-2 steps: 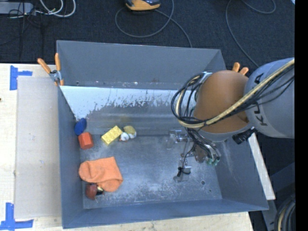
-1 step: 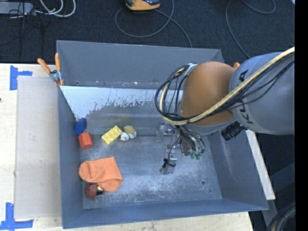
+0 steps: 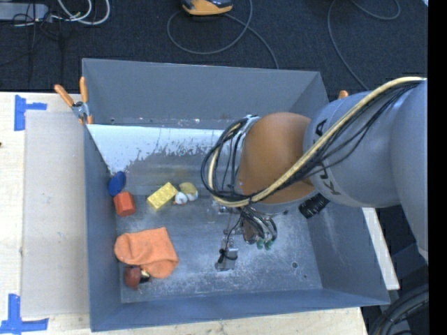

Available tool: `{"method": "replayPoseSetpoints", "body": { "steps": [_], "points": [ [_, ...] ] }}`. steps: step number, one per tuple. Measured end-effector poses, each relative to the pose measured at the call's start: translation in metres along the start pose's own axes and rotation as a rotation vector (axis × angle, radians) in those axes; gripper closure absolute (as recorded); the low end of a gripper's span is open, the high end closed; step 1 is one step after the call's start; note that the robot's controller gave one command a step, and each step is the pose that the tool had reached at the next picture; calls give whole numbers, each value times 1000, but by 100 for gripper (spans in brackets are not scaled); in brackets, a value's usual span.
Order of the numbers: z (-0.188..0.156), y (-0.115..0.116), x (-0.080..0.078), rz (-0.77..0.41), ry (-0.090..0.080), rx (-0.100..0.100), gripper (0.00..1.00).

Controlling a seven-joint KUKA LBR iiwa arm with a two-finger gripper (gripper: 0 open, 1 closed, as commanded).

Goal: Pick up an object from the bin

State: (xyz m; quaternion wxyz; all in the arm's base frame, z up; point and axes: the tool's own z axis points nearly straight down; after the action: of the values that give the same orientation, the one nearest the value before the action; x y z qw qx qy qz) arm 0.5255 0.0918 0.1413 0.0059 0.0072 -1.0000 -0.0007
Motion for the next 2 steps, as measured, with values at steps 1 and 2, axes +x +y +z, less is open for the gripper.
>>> {"method": "replayPoseSetpoints", "body": {
  "steps": [1, 2],
  "points": [
    [6, 6, -2, -43, 5, 3, 0],
    [-29, -5, 6, -38, 5, 0, 0]
  ]
}}
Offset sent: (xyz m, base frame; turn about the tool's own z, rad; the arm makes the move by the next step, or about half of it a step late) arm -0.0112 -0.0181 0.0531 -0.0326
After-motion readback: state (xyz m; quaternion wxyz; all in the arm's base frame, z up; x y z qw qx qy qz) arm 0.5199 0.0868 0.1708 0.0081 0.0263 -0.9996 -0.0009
